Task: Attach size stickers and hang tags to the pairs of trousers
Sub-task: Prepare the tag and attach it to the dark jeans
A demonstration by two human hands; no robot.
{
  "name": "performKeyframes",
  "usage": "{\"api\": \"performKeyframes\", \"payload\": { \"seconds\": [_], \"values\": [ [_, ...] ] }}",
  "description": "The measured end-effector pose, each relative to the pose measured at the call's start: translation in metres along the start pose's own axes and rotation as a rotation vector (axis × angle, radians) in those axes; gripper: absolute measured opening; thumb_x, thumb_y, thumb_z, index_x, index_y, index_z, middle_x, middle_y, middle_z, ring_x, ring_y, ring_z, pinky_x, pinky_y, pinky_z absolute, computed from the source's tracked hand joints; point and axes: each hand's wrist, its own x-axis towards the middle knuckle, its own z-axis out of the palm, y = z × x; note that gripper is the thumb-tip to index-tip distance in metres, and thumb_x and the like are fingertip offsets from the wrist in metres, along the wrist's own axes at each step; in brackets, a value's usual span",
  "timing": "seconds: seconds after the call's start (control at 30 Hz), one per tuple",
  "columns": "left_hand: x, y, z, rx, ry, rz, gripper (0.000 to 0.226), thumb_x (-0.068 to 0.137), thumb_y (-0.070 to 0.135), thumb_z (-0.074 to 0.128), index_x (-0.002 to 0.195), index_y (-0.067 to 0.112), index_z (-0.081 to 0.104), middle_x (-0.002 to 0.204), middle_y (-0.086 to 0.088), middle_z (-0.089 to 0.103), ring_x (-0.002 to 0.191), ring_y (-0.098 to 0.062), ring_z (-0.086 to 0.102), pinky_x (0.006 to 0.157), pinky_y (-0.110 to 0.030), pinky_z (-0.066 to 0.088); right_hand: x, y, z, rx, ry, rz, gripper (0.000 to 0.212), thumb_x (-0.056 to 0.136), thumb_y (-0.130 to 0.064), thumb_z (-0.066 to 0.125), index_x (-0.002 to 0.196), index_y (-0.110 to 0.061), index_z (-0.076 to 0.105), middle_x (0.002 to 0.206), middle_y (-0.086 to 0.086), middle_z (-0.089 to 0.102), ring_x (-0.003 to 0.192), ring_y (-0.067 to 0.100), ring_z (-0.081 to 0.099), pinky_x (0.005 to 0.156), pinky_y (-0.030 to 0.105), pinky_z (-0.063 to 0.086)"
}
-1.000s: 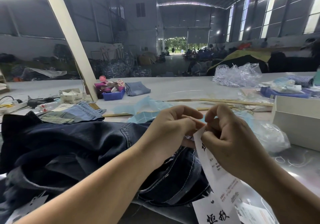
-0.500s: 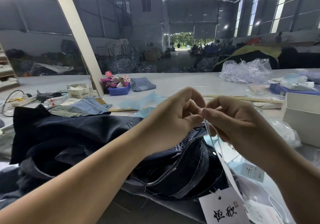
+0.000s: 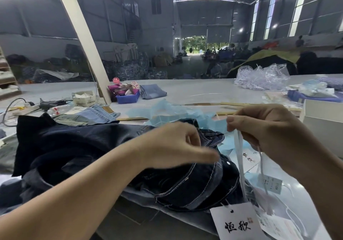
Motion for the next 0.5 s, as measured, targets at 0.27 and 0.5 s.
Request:
{"api": "performKeyframes", "payload": {
  "seconds": [0.27, 0.5],
  "values": [
    [-0.012, 0.033, 0.01, 0.596, 0.651, 0.214, 0.021, 0.064, 0.008, 0.067, 0.074, 0.019, 0.052, 0.052, 0.005, 0.047, 0.044, -0.021, 0.05, 0.044, -0.019, 0.026, -0.002, -0.008, 0.009, -0.059, -0.04, 0.044, 0.032, 0.072, -0.037, 0.064, 0.066, -0.006, 0.066, 0.048, 0.006, 0.034, 0.05, 0.023, 0.027, 0.05, 0.038, 0.022],
    [-0.018, 0.025, 0.043, 0.651, 0.853, 0.437, 0.051, 0.102, 0.013, 0.025, 0.064, 0.017, 0.058, 0.055, 0.001, 0.046, 0.047, -0.018, 0.042, 0.036, -0.027, 0.035, -0.002, 0.008, 0.027, 0.168, -0.082, 0.24, 0.044, 0.091, -0.015, 0.058, 0.049, -0.011, 0.046, 0.047, 0.005, 0.03, 0.038, 0.01, 0.026, 0.037, 0.015, 0.023]
  ]
}}
